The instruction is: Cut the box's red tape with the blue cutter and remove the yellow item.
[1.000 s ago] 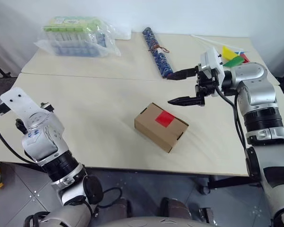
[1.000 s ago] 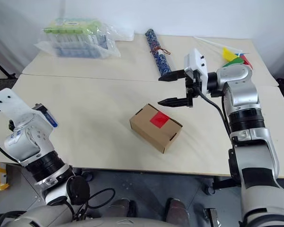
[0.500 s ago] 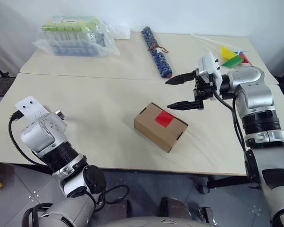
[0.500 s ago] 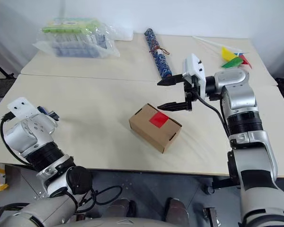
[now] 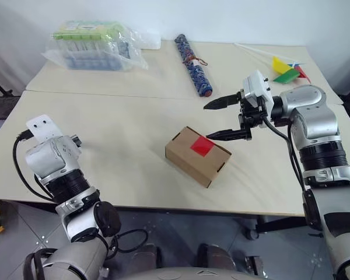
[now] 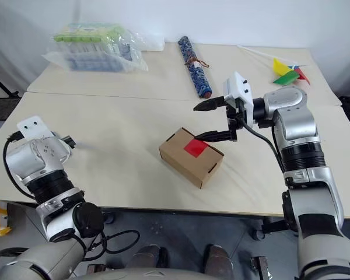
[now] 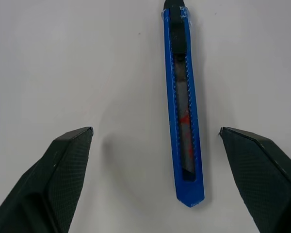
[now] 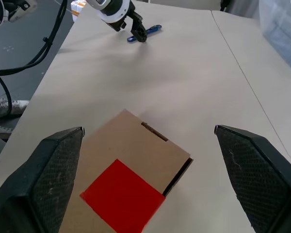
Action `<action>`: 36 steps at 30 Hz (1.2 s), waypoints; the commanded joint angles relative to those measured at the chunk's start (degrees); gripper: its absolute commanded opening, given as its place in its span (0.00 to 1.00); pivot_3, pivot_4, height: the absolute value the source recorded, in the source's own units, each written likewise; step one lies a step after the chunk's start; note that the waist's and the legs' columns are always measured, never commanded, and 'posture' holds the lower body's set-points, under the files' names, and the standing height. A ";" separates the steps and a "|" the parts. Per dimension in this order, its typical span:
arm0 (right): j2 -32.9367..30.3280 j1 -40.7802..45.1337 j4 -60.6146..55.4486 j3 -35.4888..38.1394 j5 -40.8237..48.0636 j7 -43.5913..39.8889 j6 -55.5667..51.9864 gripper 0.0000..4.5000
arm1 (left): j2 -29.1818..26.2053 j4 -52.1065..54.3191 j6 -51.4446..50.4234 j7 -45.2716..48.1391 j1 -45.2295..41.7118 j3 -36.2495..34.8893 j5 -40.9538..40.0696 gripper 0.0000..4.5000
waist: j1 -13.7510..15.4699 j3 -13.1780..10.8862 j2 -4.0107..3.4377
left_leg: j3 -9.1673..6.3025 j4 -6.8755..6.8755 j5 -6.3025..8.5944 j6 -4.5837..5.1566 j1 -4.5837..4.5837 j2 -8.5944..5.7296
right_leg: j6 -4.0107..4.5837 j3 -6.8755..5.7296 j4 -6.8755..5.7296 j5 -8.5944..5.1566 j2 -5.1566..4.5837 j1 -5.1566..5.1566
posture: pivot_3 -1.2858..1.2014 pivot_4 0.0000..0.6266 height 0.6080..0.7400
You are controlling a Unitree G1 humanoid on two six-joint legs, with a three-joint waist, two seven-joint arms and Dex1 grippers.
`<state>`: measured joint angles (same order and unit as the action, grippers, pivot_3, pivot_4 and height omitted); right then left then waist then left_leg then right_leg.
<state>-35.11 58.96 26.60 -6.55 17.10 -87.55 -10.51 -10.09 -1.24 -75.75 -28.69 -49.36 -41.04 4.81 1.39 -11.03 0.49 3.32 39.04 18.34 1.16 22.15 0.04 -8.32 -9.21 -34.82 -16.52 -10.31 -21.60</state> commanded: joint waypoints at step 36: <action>-2.62 -0.77 -4.53 1.43 0.57 0.98 -2.65 1.00 | 2.43 2.66 -5.76 2.48 4.09 0.72 1.17 0.74 | -0.11 0.00 0.00 | 0.04 -0.04 0.00 0.01 -0.01 -0.03 | 0.00 0.02 0.04 0.00 -0.03 0.00 | 0.52 0.24 1.00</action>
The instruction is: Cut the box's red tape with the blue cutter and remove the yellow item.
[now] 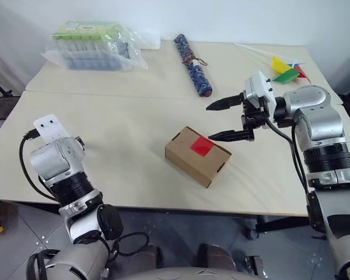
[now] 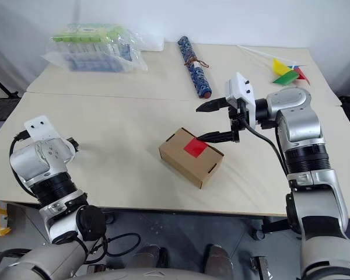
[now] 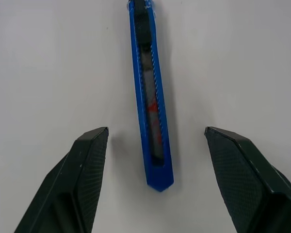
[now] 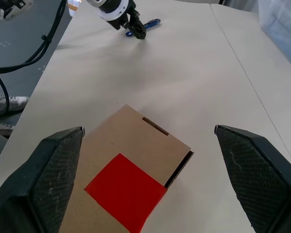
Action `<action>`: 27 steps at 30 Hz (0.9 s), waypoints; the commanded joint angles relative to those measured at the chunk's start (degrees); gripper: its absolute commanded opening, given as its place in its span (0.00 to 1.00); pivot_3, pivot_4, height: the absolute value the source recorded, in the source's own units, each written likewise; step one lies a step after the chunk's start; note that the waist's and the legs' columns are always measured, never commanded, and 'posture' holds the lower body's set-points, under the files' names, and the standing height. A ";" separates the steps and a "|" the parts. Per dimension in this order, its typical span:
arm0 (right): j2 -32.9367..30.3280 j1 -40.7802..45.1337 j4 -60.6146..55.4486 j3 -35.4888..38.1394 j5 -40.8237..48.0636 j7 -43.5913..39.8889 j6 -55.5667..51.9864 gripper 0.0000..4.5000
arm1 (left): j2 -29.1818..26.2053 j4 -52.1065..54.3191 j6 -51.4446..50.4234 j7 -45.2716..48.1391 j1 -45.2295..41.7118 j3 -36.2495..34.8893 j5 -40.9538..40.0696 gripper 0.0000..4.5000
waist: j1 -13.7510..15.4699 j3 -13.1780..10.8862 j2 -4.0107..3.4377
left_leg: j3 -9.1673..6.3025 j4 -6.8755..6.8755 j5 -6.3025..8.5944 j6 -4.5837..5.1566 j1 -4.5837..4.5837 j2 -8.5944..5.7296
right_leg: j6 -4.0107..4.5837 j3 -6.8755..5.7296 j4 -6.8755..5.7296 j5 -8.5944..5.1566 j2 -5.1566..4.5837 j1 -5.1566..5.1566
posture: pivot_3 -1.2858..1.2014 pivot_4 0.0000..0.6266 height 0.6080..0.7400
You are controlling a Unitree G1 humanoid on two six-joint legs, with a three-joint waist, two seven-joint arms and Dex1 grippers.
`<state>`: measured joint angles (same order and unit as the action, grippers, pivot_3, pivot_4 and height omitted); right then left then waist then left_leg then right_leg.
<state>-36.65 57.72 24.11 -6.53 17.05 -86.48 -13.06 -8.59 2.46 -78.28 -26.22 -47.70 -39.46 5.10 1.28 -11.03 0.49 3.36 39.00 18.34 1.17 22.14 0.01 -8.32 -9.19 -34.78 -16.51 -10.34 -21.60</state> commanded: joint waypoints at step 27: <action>-1.40 1.36 -0.63 1.25 -0.26 0.45 0.59 1.00 | -2.51 -1.56 -2.59 0.41 3.18 -2.62 1.35 0.09 | -1.61 0.01 -0.02 | 0.26 -0.15 0.02 -0.04 -0.24 0.10 | 0.00 0.19 -0.03 0.00 0.03 0.00 | 0.52 0.24 1.00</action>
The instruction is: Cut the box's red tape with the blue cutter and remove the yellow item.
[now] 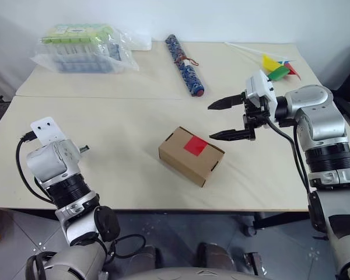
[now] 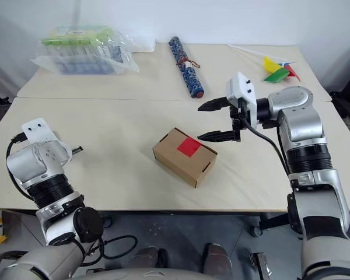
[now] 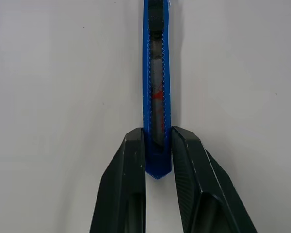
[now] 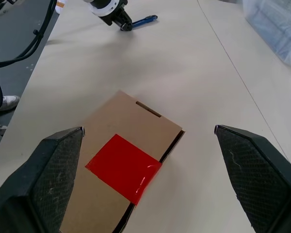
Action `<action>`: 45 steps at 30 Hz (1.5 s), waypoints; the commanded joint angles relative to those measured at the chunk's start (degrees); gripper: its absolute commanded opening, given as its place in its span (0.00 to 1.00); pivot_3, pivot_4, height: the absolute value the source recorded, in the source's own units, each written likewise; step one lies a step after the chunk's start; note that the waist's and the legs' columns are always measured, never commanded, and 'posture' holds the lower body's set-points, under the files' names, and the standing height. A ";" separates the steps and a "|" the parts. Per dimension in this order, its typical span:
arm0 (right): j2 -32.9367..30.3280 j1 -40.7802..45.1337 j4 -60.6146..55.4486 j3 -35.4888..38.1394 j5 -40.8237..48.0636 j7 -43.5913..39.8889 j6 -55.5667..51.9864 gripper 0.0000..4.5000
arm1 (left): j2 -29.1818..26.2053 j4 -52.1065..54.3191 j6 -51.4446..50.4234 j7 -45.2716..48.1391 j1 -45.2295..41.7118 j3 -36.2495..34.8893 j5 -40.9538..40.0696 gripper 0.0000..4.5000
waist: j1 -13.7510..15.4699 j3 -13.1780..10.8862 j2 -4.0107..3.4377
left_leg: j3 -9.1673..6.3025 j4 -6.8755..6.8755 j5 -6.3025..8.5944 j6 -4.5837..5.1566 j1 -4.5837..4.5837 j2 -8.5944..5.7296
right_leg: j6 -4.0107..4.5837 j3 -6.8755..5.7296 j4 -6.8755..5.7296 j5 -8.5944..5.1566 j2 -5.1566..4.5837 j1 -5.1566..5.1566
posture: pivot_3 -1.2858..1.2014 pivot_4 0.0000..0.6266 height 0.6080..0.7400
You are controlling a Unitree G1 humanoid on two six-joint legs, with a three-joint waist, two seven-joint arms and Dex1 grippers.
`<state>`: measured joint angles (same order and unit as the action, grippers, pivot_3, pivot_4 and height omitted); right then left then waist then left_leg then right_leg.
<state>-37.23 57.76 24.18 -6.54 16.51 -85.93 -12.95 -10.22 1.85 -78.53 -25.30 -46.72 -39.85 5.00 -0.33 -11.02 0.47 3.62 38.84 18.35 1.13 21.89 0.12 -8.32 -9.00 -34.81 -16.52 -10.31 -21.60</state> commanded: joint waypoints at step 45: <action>-5.25 -24.59 -63.44 -14.40 -0.97 36.85 -28.78 0.34 | -42.05 -6.41 72.06 100.67 15.72 53.56 -9.03 0.09 | 1.54 -0.23 -0.36 | 0.60 0.24 0.03 0.07 1.15 0.11 | 0.05 -0.06 -0.07 -0.02 0.20 -1.08 | 0.52 0.24 1.00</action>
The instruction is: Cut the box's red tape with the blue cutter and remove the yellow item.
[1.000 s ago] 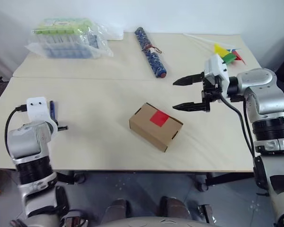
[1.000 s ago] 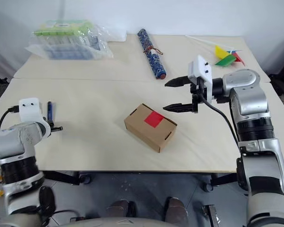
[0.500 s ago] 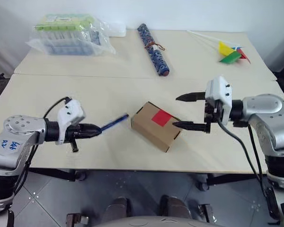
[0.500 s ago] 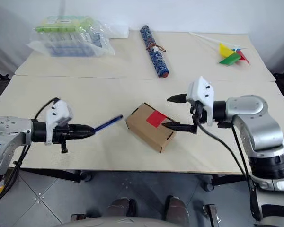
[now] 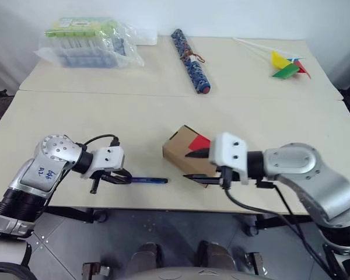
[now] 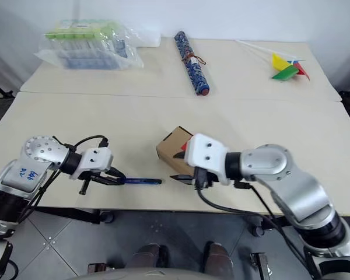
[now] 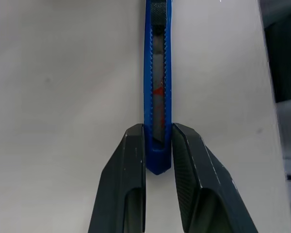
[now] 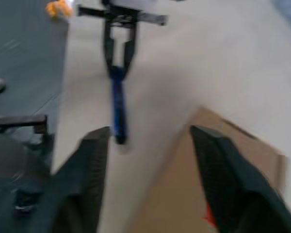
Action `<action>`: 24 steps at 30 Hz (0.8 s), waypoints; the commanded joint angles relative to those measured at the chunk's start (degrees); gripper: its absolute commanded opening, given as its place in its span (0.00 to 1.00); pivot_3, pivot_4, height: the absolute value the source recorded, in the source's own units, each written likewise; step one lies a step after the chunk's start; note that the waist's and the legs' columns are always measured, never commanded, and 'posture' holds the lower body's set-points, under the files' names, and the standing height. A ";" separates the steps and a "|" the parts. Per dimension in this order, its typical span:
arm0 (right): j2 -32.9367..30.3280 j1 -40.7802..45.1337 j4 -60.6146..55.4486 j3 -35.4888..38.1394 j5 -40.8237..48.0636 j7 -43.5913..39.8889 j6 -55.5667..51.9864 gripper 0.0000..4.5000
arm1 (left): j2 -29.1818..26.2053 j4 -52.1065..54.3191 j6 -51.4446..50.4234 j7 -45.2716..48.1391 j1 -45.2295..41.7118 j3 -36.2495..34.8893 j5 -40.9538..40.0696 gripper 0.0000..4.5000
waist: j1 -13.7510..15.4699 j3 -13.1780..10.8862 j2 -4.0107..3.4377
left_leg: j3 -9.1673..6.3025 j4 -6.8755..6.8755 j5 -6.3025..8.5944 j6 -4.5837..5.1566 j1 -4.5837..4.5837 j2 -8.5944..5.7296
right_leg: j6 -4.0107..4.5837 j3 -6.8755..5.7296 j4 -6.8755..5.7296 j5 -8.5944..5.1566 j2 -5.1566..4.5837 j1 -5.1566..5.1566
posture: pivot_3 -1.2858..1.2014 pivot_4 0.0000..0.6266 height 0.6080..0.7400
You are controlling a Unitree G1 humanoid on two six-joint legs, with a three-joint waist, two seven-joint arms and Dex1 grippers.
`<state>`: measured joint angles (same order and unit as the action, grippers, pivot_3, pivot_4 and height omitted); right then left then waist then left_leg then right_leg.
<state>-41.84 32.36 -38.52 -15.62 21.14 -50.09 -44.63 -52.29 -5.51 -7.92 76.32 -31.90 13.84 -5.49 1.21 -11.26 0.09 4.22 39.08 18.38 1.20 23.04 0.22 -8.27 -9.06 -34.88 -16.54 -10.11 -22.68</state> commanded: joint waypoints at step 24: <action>11.52 6.36 20.26 -23.34 -27.50 -6.11 27.14 0.00 | -4.25 8.40 1.06 0.35 9.75 -1.28 3.57 0.09 | -1.46 0.02 0.02 | -0.05 0.00 0.00 0.00 -0.20 0.03 | 0.00 0.01 -0.22 0.00 0.00 0.07 | 0.52 0.24 1.00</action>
<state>-30.73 37.98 -17.97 -38.47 -4.91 -55.75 -19.53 -55.50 2.11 -6.05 75.23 -24.25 10.19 -3.69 -0.25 -11.25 0.11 4.18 39.09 18.38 1.19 22.83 0.25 -8.27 -9.05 -35.10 -16.54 -10.11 -22.60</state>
